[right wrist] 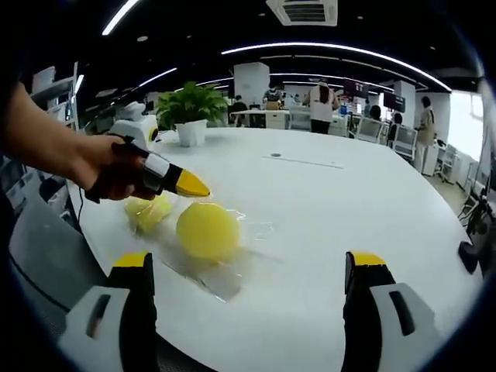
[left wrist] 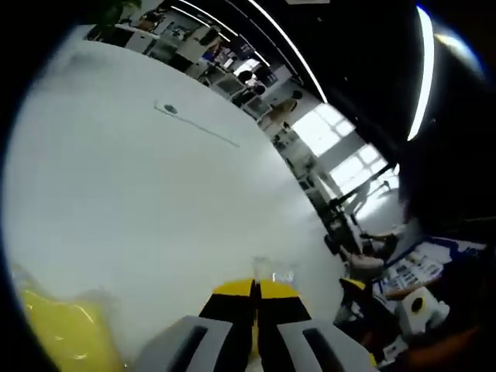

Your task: Compare the silicone blocks by pressing each to a similar depth, holding the contact briefly, and releasing to observe deformation and rebound differences across the visible hardness samples.

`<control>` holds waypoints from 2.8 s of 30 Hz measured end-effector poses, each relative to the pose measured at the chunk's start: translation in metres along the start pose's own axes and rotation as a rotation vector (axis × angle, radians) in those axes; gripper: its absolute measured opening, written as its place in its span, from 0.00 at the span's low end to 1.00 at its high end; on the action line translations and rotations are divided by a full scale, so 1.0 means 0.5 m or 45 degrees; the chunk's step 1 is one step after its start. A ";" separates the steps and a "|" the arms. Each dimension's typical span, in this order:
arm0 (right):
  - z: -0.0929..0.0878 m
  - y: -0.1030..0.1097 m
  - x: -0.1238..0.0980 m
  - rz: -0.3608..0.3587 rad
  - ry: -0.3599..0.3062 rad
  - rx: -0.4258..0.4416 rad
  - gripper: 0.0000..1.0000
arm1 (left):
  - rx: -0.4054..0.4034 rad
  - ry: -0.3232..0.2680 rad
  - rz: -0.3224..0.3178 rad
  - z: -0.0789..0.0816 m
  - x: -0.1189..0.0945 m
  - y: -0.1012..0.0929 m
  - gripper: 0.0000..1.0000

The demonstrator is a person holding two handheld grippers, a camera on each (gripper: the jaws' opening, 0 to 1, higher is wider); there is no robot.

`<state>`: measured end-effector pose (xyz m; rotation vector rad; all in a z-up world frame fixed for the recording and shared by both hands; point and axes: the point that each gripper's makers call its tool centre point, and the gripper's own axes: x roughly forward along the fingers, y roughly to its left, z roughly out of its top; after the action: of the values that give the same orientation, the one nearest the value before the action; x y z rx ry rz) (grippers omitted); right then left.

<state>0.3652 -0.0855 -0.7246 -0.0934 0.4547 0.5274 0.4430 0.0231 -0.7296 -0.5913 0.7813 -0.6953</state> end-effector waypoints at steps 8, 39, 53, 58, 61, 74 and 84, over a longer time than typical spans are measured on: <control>0.012 -0.004 -0.005 -0.010 -0.035 0.016 0.96 | 0.164 -0.043 -0.085 0.041 -0.018 -0.048 0.00; 0.004 -0.001 -0.011 0.002 -0.027 0.031 0.96 | 0.492 -0.212 -0.144 0.184 -0.132 -0.156 0.00; 0.051 0.020 -0.014 0.076 -0.112 0.029 0.96 | 0.562 -0.251 -0.271 0.210 -0.152 -0.231 0.00; 0.065 0.022 -0.009 0.110 -0.130 0.055 0.96 | 0.572 -0.219 -0.296 0.198 -0.155 -0.238 0.00; 0.068 0.036 -0.008 0.155 -0.124 0.035 0.96 | 0.574 -0.212 -0.310 0.193 -0.160 -0.247 0.00; 0.232 -0.016 -0.056 0.344 -0.326 0.038 0.96 | 0.551 -0.213 -0.388 0.196 -0.170 -0.280 0.00; 0.319 -0.006 -0.056 0.505 -0.411 -0.009 0.96 | 0.545 -0.219 -0.441 0.185 -0.188 -0.314 0.00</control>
<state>0.4079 -0.0690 -0.5694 0.0777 0.1530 0.9170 0.4144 0.0141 -0.5266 -0.3895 0.3529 -1.0810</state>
